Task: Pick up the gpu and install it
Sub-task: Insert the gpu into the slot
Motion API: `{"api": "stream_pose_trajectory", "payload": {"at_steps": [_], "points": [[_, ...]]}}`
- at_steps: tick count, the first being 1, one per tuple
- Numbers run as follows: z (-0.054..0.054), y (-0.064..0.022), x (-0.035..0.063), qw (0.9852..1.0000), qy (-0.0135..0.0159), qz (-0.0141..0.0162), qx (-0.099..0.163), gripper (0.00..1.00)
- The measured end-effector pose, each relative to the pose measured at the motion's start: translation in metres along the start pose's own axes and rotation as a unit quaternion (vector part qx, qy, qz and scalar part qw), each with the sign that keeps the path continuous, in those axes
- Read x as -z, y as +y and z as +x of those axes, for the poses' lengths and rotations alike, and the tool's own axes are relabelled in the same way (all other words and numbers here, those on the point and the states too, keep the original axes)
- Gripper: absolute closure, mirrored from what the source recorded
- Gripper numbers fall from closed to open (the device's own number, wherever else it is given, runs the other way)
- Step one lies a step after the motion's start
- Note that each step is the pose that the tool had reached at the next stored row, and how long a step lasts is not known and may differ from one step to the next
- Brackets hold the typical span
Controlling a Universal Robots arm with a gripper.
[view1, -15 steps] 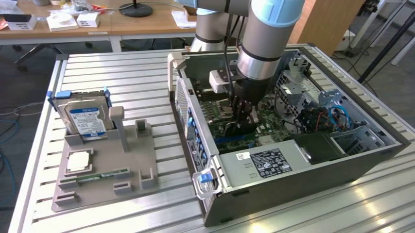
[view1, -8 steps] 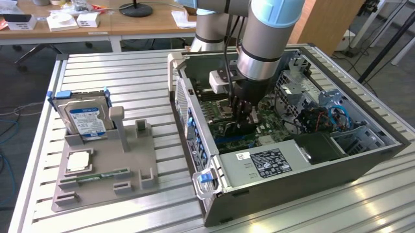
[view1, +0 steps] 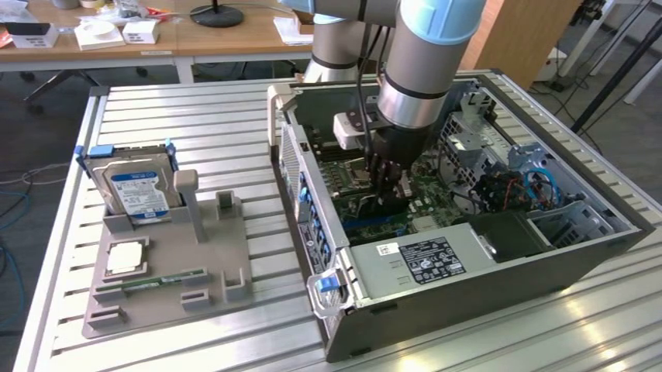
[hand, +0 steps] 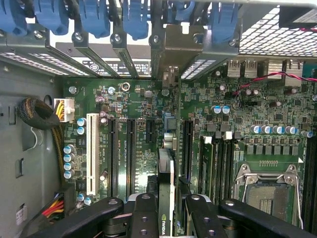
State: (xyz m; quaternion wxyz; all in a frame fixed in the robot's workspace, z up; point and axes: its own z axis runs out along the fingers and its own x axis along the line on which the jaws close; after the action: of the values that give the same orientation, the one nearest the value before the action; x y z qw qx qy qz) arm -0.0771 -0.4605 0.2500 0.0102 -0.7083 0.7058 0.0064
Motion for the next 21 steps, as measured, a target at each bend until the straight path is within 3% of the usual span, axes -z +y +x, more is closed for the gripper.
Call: {"api": "stream_pose_trajectory", "payload": {"at_steps": [15, 21], "points": [[0.0001, 0.0004, 0.0001, 1.0, 0.0001, -0.0001, 0.0, 0.74], [0.0001, 0.0004, 0.0001, 1.0, 0.0001, -0.0001, 0.0, 0.66]]}}
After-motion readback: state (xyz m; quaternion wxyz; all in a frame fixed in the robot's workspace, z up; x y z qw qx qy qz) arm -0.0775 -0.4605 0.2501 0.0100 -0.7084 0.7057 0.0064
